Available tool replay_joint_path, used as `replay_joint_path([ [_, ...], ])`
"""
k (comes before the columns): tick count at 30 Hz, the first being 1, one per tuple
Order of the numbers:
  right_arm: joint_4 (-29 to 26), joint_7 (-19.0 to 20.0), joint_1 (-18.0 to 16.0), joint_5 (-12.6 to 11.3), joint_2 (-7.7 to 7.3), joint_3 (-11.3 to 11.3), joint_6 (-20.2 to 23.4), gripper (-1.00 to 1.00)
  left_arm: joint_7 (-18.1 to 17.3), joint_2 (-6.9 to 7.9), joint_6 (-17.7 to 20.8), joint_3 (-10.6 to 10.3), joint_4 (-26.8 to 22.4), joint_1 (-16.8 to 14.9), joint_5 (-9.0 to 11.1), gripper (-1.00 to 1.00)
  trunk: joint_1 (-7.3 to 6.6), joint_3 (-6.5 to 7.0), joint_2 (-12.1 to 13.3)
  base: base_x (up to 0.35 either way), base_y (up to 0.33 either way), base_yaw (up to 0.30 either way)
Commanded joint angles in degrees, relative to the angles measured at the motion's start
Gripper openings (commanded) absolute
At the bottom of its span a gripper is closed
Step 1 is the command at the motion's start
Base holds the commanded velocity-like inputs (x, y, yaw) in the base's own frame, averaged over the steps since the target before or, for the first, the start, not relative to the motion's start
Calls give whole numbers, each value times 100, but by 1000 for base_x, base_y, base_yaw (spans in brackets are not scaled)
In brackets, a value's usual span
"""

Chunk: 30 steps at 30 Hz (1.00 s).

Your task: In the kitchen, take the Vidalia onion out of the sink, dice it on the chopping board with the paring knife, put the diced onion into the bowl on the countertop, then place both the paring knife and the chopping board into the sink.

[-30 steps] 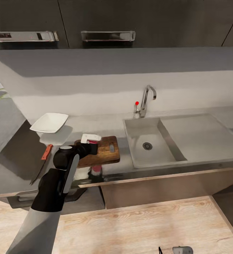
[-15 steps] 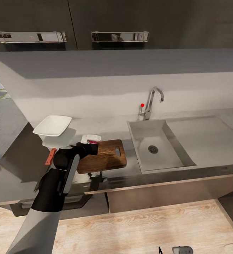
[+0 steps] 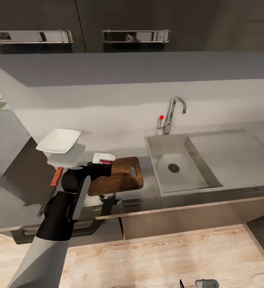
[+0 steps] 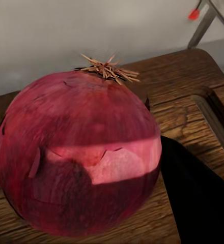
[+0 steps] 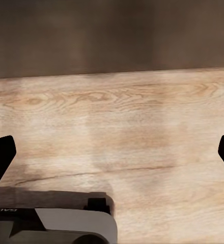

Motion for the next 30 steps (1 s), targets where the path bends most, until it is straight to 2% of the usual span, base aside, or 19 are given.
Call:
replay_joint_path([
  [1, -6, -38, -9, -57, -9, 49, -33, 100, -21, -1, 27, -21, 2, -5, -9, -100, 3, -19, -11, 25, -44, 0],
  [4, -6, -37, -9, -57, -9, 50, -33, 100, -21, 2, 21, -182, 10, -5, -9, -100, 3, -46, -11, 27, -49, 0],
  [8, -6, -38, -9, -57, -9, 51, -33, 100, -21, 2, 19, -241, 18, -5, -9, -100, 3, -83, -11, 7, -13, 0],
  [30, -6, -36, -9, -57, -9, 51, -33, 100, -21, 2, 19, -257, 21, 64, -18, -100, 3, -282, -11, 0, 7, 0],
])
